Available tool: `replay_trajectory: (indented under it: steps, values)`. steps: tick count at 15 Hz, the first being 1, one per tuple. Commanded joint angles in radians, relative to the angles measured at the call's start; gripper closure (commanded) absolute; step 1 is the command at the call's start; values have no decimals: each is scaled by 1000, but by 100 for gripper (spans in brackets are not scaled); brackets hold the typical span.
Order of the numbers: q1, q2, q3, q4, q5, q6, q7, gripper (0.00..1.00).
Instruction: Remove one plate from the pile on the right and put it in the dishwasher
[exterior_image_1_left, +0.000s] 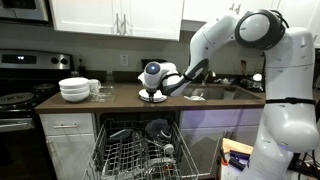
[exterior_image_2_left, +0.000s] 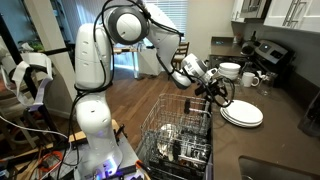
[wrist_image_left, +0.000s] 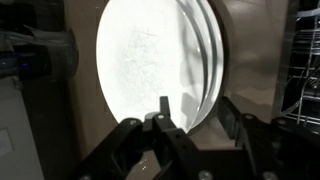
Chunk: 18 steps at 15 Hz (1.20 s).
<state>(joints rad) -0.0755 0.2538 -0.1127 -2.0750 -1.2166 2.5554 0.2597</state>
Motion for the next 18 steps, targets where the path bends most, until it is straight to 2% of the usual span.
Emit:
replay_trajectory:
  steps: [1, 2, 3, 6, 8, 18]
  values:
    - [-11, 25, 0, 14, -10, 20, -30, 60]
    - [-10, 32, 0, 17, -12, 18, -32, 74]
    - [-10, 36, 0, 17, -12, 18, -33, 76]
    - [-7, 44, -1, 21, -20, 10, -30, 96]
    - [-6, 42, -2, 24, -25, 8, -30, 99]
    - [3, 9, 8, 10, 0, -15, -49, 96]
